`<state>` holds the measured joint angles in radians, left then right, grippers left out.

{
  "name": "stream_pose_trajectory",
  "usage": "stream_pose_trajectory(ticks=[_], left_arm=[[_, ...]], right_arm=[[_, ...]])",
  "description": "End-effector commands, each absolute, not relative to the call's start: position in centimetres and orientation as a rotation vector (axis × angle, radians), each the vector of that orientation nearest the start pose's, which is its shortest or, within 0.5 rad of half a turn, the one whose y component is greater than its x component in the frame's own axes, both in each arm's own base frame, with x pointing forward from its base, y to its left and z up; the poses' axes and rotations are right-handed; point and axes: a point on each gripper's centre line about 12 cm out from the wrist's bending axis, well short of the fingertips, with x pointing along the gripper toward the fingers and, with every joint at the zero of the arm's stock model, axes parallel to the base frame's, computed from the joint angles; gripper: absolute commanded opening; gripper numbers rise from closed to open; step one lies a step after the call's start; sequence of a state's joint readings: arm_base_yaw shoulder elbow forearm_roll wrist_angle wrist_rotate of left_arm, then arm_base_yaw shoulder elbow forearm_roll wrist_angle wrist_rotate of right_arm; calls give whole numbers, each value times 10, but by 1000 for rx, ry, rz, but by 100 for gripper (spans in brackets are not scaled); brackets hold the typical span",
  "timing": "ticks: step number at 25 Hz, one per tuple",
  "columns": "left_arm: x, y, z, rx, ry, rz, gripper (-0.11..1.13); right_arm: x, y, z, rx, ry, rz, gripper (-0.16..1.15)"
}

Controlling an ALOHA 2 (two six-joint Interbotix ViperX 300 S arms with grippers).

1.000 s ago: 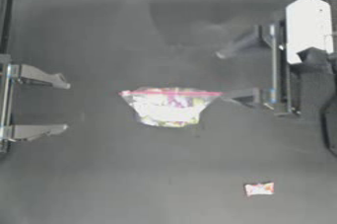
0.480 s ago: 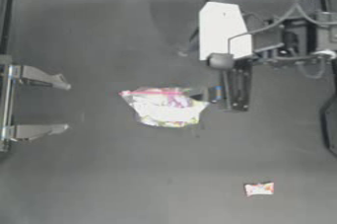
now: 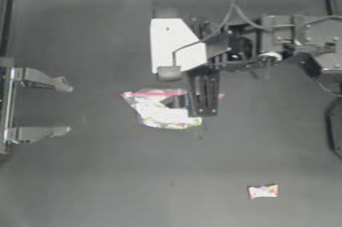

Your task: Put candy in bag

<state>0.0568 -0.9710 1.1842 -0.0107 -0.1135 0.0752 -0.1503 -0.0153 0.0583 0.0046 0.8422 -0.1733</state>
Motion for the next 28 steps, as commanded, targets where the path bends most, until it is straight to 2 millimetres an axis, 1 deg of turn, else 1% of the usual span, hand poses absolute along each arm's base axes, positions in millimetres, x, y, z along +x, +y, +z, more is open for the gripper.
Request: stream_pose_trajectory(ticks=[1, 13, 24, 28], left_arm=[[200, 12, 269, 54, 115, 57, 100], [201, 12, 265, 53, 129, 57, 100], [200, 12, 261, 53, 138, 58, 100], [200, 12, 260, 53, 140, 58, 100]], right_arm=[[435, -64, 338, -102, 863, -56, 98], [470, -70, 319, -135, 956, -32, 98], [485, -74, 300, -143, 983, -31, 98], [490, -70, 295, -142, 985, -23, 98]])
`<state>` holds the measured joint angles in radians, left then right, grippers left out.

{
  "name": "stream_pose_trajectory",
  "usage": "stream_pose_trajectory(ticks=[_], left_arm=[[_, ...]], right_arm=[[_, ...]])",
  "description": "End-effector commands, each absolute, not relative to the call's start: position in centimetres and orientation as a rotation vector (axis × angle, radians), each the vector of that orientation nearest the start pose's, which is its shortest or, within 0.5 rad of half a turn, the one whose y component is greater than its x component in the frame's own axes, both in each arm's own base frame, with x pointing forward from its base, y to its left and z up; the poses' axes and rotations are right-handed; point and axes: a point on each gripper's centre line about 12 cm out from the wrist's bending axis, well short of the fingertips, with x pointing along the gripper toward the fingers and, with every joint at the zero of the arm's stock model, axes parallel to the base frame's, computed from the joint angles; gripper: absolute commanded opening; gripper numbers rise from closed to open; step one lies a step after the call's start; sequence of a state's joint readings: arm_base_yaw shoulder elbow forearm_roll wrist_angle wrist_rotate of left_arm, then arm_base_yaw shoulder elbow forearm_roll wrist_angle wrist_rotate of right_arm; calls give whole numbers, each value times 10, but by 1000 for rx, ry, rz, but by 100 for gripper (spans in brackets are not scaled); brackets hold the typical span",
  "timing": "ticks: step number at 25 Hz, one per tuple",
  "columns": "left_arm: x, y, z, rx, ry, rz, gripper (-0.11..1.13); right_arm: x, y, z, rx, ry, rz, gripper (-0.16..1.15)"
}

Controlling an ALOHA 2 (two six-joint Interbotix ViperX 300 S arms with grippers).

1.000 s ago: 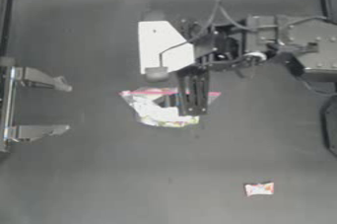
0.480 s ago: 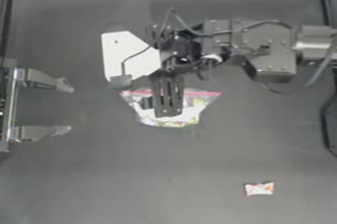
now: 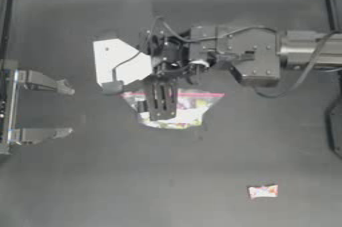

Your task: Put candy in bag

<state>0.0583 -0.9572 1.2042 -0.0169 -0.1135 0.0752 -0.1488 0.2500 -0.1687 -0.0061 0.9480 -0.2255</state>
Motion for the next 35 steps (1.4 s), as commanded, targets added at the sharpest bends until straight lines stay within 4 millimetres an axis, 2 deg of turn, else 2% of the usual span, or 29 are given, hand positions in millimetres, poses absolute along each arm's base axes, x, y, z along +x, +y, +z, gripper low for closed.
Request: stream_pose_trajectory(ticks=[1, 15, 35], left_arm=[[200, 12, 260, 53, 140, 58, 100], [200, 12, 258, 51, 144, 58, 100], [199, 12, 257, 51, 146, 58, 100]], right_arm=[[492, -69, 293, -146, 988, -19, 98], [510, -61, 283, -156, 1001, 0, 98], [519, -55, 268, -173, 1050, 12, 98]])
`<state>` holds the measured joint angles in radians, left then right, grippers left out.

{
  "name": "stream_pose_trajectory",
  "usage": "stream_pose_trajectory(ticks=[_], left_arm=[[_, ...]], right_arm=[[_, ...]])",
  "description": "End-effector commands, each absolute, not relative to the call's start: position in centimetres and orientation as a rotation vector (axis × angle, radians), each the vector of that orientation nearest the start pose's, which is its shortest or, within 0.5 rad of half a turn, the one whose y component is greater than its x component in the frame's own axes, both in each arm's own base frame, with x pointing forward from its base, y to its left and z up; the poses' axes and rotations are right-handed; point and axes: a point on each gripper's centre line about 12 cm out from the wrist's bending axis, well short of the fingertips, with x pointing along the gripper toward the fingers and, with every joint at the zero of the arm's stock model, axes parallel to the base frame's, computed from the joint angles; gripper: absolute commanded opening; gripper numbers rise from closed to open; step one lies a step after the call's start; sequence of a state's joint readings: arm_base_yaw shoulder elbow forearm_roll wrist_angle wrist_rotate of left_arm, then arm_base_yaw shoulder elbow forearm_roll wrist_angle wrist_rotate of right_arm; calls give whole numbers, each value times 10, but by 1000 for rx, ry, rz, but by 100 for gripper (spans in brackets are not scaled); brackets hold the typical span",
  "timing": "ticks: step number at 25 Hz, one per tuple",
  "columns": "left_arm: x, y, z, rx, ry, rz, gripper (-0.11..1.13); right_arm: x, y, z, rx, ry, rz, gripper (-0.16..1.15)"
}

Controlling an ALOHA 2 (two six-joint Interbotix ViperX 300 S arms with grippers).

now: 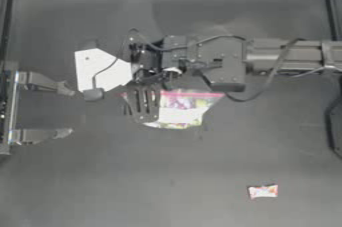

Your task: Put candy in bag

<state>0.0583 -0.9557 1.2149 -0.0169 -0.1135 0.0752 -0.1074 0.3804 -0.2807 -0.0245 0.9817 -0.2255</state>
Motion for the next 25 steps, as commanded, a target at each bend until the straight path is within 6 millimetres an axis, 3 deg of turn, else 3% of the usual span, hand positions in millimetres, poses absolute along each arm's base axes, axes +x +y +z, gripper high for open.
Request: stream_pose_trajectory(ticks=[1, 25], left_arm=[[199, 12, 257, 51, 146, 56, 100], [198, 12, 257, 51, 146, 58, 100]], right_arm=[[518, -55, 268, -173, 1055, 13, 98], [521, -54, 260, -180, 1070, 16, 98]])
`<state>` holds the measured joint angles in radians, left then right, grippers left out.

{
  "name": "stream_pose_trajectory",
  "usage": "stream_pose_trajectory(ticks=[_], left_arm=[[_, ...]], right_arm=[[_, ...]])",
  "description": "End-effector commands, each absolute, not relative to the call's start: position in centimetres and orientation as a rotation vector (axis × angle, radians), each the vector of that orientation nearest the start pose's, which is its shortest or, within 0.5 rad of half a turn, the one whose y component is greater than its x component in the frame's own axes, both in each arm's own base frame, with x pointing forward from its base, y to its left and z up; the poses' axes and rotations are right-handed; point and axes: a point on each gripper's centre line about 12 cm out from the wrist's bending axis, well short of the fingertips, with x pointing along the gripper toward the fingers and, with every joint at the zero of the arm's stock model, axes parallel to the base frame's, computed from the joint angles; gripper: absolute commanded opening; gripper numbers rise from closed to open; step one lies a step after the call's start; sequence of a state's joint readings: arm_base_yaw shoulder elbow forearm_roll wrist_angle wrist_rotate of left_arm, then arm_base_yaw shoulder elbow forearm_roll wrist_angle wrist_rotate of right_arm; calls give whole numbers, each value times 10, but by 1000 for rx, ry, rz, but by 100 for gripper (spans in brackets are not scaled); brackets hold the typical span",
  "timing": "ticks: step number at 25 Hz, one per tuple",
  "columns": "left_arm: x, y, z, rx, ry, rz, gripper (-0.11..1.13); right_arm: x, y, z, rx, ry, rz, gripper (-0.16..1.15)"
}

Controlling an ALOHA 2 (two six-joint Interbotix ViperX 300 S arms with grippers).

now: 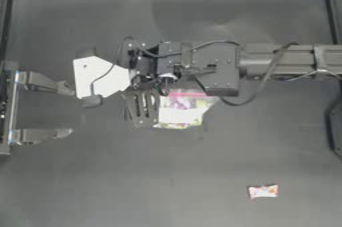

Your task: Put candy in bag

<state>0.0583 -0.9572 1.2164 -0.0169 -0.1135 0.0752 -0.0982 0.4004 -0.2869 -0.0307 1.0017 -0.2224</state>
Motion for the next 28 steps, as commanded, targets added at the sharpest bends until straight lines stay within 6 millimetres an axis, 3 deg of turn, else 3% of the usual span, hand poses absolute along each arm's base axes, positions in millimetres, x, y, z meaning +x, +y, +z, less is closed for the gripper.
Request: stream_pose_trajectory(ticks=[1, 4, 11, 28], left_arm=[[198, 12, 257, 51, 146, 58, 100], [198, 12, 257, 51, 144, 58, 100], [198, 12, 258, 50, 143, 57, 100], [198, 12, 258, 51, 141, 58, 100]], right_arm=[[521, -54, 260, -178, 1070, 17, 98], [521, -54, 259, -180, 1072, 16, 95], [521, -52, 259, -185, 1074, 22, 73], [522, -53, 257, -195, 1102, 19, 69]])
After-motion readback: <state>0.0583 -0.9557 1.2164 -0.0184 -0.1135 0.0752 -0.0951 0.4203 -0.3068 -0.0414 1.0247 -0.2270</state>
